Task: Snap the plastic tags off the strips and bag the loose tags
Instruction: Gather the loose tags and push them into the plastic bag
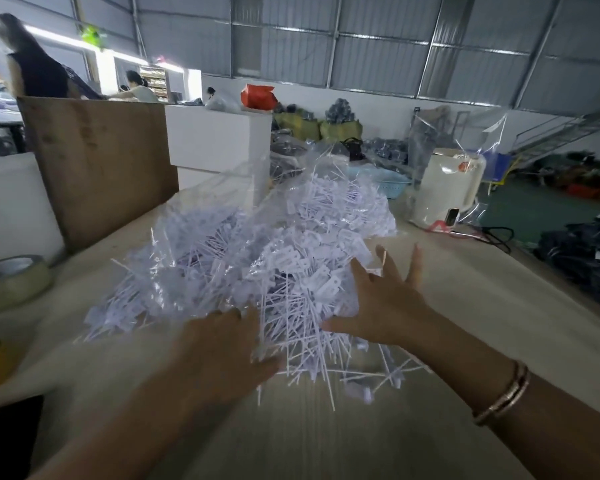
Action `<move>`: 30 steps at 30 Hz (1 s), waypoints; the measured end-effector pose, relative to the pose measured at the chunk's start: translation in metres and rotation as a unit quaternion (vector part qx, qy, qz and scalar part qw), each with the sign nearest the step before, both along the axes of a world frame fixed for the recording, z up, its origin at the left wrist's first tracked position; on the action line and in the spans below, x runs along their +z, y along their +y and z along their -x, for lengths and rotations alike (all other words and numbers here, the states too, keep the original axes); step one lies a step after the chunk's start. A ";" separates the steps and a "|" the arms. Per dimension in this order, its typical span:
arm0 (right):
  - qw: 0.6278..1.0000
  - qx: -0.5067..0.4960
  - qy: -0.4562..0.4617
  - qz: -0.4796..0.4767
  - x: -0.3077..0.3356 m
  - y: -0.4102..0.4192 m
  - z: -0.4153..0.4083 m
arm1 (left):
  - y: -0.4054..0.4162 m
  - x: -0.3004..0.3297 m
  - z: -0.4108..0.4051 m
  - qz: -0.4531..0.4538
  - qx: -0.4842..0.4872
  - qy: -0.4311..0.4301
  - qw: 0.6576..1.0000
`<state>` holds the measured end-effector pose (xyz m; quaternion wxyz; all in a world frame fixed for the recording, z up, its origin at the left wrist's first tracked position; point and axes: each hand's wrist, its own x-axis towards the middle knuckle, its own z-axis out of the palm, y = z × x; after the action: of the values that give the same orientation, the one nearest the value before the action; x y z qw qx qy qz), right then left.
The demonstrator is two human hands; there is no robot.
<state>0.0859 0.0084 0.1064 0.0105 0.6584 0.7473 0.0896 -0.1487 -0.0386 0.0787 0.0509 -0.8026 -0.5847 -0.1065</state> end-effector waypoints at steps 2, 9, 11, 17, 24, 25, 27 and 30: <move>0.998 -0.015 0.045 0.034 -0.009 0.004 0.012 | 0.004 -0.018 -0.012 0.046 -0.001 -0.001 0.999; 0.965 -0.016 0.261 0.009 -0.041 0.010 0.004 | 0.019 -0.050 -0.061 0.013 -0.058 -0.044 0.997; 0.948 -0.003 0.319 -0.007 -0.042 0.009 -0.021 | 0.023 -0.052 -0.074 0.002 -0.087 -0.036 0.996; 0.936 -0.012 0.352 -0.022 -0.045 0.005 -0.068 | 0.030 -0.037 -0.110 -0.095 -0.126 -0.086 0.984; 0.955 -0.068 0.276 -0.084 -0.041 -0.018 -0.077 | 0.073 -0.031 -0.080 -0.013 -0.087 -0.307 0.948; 0.954 -0.065 0.272 -0.109 -0.042 -0.023 -0.078 | 0.077 -0.038 -0.084 0.020 -0.083 -0.319 0.944; 0.953 -0.057 0.248 -0.164 -0.045 -0.029 -0.080 | 0.077 -0.051 -0.096 0.090 -0.092 -0.371 0.920; 0.963 -0.080 0.239 -0.095 -0.053 -0.032 -0.086 | 0.067 -0.073 -0.115 0.105 -0.109 -0.372 0.916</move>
<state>0.1722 -0.0237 0.0533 -0.2236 0.7163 0.6610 -0.0008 -0.0340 0.0283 0.0061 -0.2671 -0.7646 -0.4777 -0.3404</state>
